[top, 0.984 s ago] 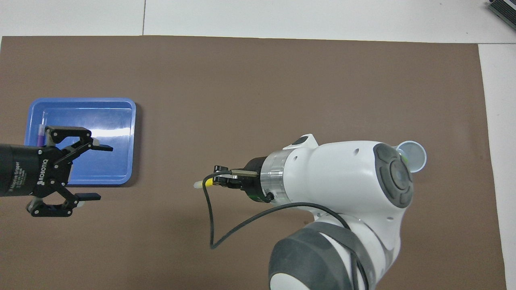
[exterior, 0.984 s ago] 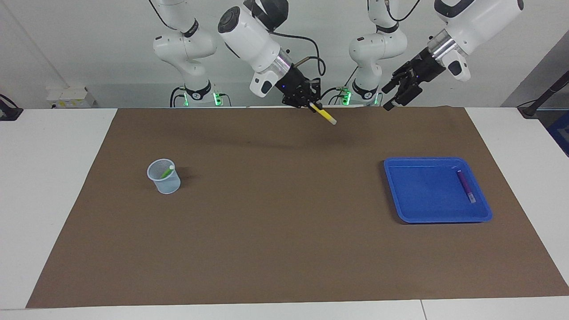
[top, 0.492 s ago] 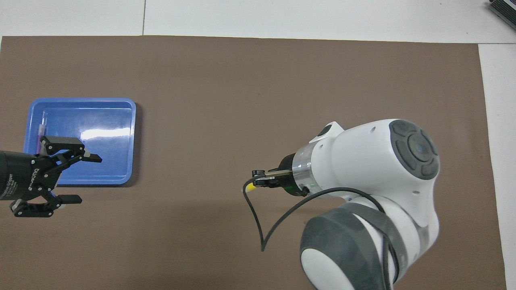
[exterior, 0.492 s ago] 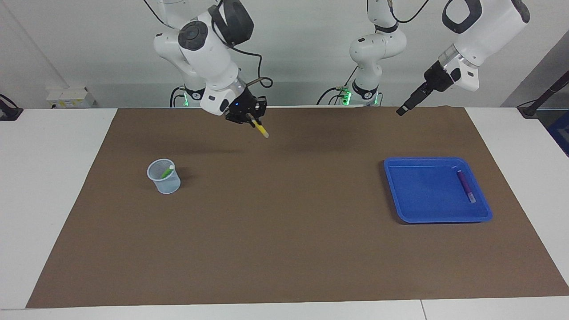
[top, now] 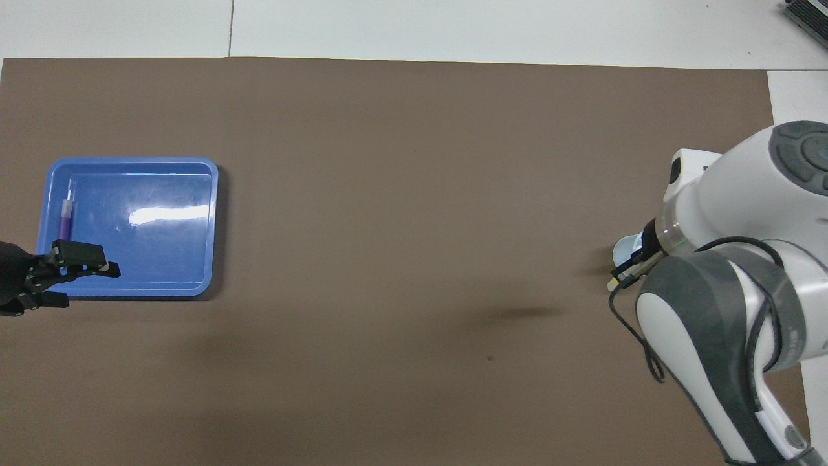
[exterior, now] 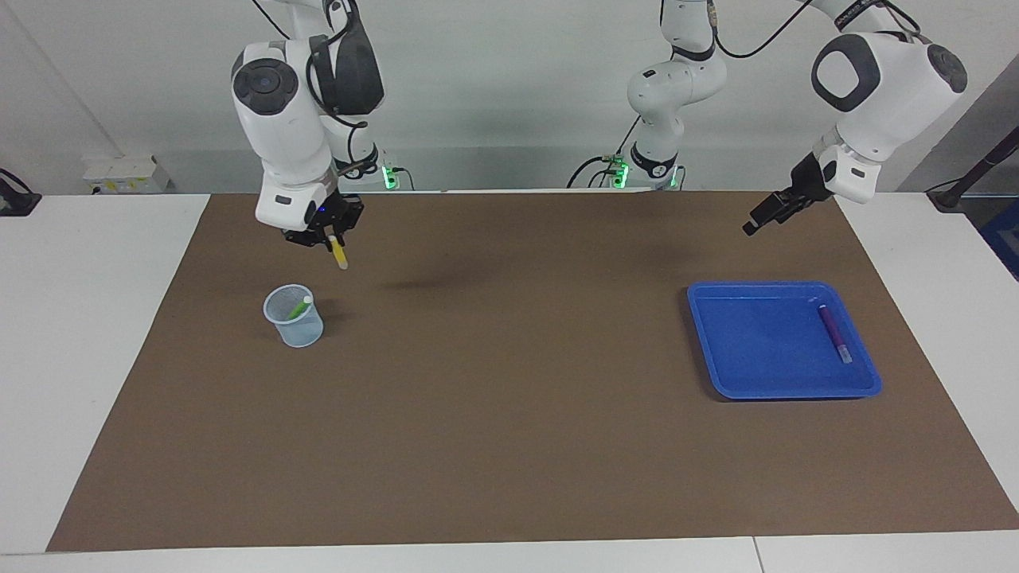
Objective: Transfer and insert pens with both arms
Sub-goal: 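Lower the yellow pen into the cup while the left gripper reaches purple pen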
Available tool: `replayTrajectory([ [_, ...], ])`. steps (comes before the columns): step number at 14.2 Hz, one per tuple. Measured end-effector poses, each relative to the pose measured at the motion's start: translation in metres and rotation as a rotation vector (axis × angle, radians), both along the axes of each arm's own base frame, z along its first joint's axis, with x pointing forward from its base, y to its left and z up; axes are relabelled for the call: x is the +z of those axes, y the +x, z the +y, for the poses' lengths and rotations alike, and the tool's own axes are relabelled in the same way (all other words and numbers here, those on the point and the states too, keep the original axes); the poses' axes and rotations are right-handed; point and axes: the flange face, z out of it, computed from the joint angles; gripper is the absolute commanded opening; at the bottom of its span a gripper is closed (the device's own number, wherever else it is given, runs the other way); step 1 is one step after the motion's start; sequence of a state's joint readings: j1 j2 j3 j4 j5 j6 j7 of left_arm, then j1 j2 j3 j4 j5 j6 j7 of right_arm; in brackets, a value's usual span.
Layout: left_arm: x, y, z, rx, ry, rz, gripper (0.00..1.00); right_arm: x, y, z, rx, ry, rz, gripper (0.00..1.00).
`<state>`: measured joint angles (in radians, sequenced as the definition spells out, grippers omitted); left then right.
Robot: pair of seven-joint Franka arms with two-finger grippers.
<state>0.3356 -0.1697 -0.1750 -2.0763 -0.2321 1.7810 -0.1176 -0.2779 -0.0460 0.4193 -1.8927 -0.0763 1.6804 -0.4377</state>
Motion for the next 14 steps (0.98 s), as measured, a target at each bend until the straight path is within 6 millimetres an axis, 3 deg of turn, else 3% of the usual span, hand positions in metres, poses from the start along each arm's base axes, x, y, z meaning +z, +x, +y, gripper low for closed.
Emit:
replayTrajectory([
  [2,-0.018,0.011,0.011,-0.064,0.021,-0.021,0.98,0.001,0.004,-0.019,0.092,-0.054,-0.002,0.00],
  [4,-0.037,0.023,0.022,-0.123,0.048,-0.043,0.97,0.000,0.008,-0.024,0.160,-0.072,-0.027,0.00],
  [8,-0.071,0.044,0.038,-0.222,0.086,-0.076,0.97,-0.035,0.011,-0.041,0.235,-0.062,-0.066,0.00],
  [13,-0.100,0.062,0.058,-0.324,0.151,-0.110,0.96,-0.051,0.012,-0.044,0.261,-0.064,-0.094,0.00],
  [14,-0.106,0.066,0.063,-0.336,0.154,-0.118,0.96,-0.055,0.012,-0.045,0.260,-0.063,-0.095,0.21],
])
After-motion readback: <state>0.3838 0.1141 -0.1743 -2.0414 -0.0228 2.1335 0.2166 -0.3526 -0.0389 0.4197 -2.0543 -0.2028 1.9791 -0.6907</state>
